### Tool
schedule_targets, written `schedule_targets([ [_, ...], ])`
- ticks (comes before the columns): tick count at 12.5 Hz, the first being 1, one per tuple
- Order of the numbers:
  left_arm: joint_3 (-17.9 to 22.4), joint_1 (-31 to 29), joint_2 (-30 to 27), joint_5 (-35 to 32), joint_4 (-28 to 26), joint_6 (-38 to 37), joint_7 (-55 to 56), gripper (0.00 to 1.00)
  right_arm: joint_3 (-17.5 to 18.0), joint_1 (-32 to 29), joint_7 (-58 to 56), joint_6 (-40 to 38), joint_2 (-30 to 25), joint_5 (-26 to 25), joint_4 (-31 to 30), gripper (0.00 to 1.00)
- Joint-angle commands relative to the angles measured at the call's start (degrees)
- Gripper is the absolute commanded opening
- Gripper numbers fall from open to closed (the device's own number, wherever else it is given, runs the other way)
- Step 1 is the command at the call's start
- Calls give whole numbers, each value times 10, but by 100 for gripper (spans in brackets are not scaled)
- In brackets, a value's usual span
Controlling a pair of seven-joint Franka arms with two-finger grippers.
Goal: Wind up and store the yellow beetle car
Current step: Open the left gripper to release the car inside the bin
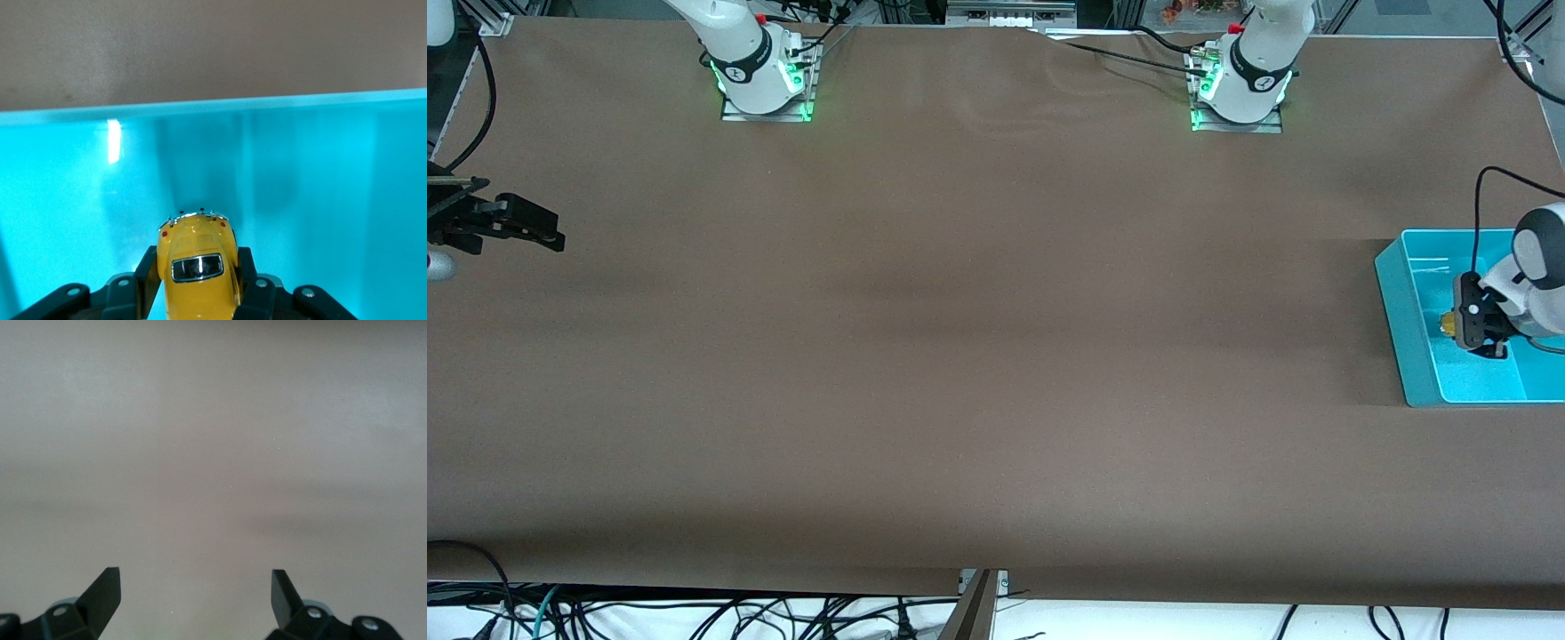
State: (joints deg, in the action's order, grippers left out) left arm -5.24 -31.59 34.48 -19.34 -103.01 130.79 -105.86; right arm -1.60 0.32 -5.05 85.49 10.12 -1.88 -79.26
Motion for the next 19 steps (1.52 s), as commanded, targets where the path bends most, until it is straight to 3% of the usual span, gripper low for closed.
schedule_targets([
  [1,-6,-7,1,-11,-23,34,-8,37,4,-5,5,-4,-11,9,-5,100],
  [2,-7,-6,-3,-11,-21,33,-9,99,4,-5,5,-4,-11,9,-5,100],
  [4,-10,-4,-25,-10,-17,21,-4,100,4,-5,5,-4,-11,9,-5,100],
  [6,-13,-1,-57,-2,-3,-46,0,100,4,-5,5,-4,-11,9,-5,100],
  [9,-74,0,-97,9,42,-169,72,100,4,-5,5,-4,-11,9,-5,100],
  [14,-169,22,-96,39,143,-313,289,100,4,-6,5,-4,-11,9,-5,100],
  [16,-181,33,-96,101,158,-335,412,100,3,-6,5,-4,-11,9,-5,100],
  [19,-186,87,-96,114,217,-419,582,100,3,-6,5,-4,-11,9,-5,100],
])
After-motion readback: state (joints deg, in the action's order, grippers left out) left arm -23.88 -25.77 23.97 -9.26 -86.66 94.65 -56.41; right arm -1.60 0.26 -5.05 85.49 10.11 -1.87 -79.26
